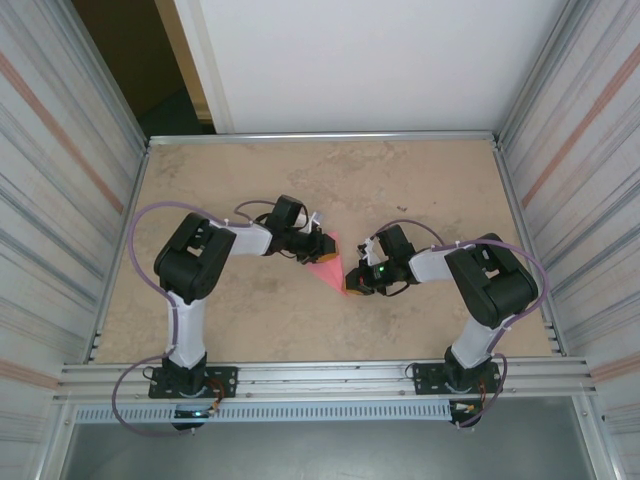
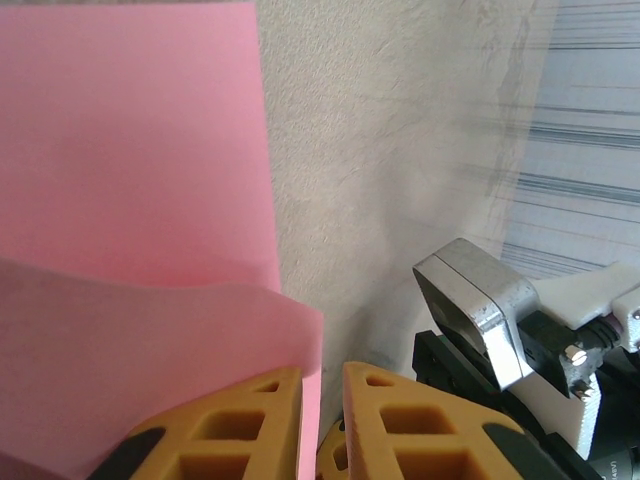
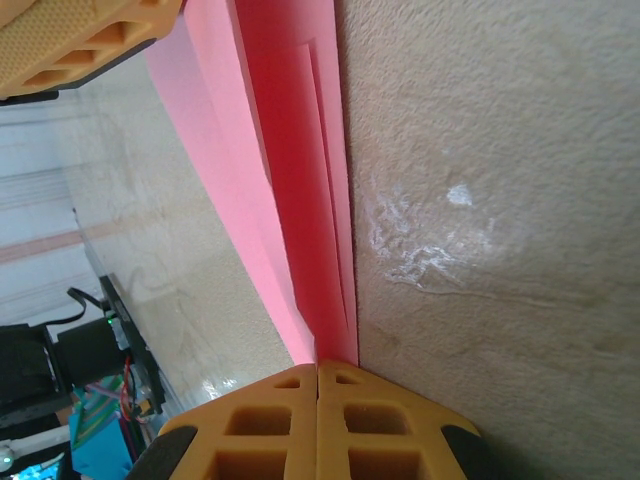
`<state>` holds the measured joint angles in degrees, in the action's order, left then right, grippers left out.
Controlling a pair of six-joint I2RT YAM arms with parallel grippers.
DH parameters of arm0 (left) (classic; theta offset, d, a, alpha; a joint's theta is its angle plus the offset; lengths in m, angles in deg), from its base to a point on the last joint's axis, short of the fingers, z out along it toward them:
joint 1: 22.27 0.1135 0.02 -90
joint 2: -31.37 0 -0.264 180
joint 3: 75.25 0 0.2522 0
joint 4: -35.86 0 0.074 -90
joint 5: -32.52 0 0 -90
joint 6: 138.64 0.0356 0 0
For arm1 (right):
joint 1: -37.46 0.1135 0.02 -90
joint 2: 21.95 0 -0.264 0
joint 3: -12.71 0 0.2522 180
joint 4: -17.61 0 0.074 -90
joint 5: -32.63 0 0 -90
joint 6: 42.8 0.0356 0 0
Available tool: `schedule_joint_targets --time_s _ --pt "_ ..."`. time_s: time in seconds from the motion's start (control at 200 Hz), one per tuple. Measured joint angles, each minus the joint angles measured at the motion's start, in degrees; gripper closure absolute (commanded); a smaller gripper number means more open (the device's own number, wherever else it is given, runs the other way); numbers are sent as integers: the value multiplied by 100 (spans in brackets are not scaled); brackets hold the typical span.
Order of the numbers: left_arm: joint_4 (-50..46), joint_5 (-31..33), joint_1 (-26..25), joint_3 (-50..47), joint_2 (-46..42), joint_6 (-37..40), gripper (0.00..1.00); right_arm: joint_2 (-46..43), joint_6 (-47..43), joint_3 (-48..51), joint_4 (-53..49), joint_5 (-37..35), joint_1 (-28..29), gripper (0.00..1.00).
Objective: Fold a paper plane with a square sheet of paper (pick it up from the middle)
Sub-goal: Fourth fold the wing at the center of the table.
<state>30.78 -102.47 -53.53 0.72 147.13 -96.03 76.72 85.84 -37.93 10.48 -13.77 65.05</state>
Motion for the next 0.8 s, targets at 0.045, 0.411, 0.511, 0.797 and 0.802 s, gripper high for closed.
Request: schedule_joint_targets --time_s 0.045,0.411,0.511,0.797,0.802 --pt "-9 0 0 17 9 11 81 0 0 0 0 -2 0 95" --pt "-129 2 0 146 184 101 81 0 0 2 2 0 -20 95" --pt "-146 17 -11 155 184 114 81 0 0 4 2 0 -22 93" --pt "-249 57 -31 219 232 177 81 -345 68 4 -203 -175 -44 71" --pt "-249 57 -31 219 232 177 81 -356 70 4 -212 -184 -46 70"
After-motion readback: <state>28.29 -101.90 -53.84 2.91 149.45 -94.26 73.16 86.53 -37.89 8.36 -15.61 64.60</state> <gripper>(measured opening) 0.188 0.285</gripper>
